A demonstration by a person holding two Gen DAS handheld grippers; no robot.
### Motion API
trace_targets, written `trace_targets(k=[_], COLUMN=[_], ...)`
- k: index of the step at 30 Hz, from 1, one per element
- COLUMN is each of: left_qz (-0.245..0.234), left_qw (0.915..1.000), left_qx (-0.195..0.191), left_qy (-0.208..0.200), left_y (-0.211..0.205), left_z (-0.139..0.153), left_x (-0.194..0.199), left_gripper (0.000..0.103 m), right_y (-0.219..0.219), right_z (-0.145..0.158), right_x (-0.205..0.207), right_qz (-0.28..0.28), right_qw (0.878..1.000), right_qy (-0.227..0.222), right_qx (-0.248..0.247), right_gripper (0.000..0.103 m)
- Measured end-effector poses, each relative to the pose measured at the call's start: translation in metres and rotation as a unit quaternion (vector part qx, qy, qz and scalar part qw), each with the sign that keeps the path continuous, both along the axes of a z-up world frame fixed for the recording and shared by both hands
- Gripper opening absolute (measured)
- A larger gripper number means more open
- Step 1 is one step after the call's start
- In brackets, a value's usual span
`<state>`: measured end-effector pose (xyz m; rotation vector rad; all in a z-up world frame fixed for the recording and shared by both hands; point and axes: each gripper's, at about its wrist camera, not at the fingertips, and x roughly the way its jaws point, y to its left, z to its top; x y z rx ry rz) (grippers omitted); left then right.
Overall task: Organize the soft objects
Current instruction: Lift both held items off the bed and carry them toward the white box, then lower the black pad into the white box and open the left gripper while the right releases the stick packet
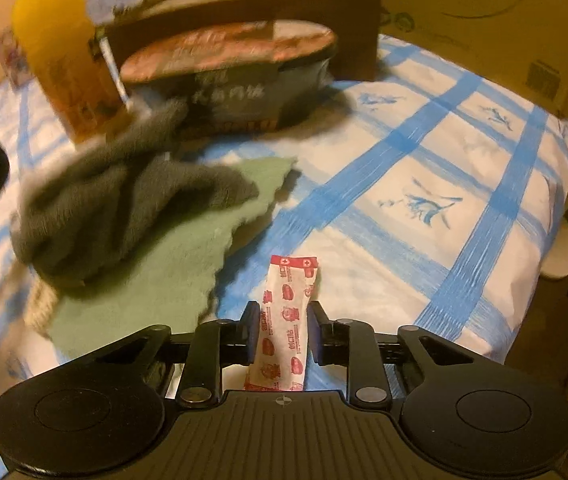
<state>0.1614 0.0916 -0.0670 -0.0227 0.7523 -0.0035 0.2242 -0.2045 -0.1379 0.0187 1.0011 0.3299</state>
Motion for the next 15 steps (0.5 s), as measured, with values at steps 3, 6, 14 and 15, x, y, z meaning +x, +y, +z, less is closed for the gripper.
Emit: trace_targets(k=[3, 6, 14, 15], left_qz=[0.005, 0.009, 0.010, 0.009], left_qw=[1.0000, 0.9999, 0.9993, 0.9992], left_qx=[-0.006, -0.003, 0.012, 0.014], left_qy=[-0.004, -0.008, -0.033, -0.037], left_y=[0.008, 0.016, 0.050, 0.054], left_z=[0.001, 0.003, 0.014, 0.015], left_x=[0.000, 0.002, 0.025, 0.030], left_gripper=[0.009, 0.009, 0.009, 0.009], right_y=[-0.011, -0.021, -0.019, -0.017], right_z=[0.014, 0.030, 0.078, 0.084], right_x=[0.004, 0.009, 0.033, 0.037], right_qz=[-0.006, -0.011, -0.002, 0.001], right_qw=[0.999, 0.998, 0.993, 0.991], right_qy=[-0.010, -0.020, -0.055, -0.060], right_qx=[0.030, 0.060, 0.109, 0.116], right_gripper=[0.026, 0.026, 0.026, 0.026])
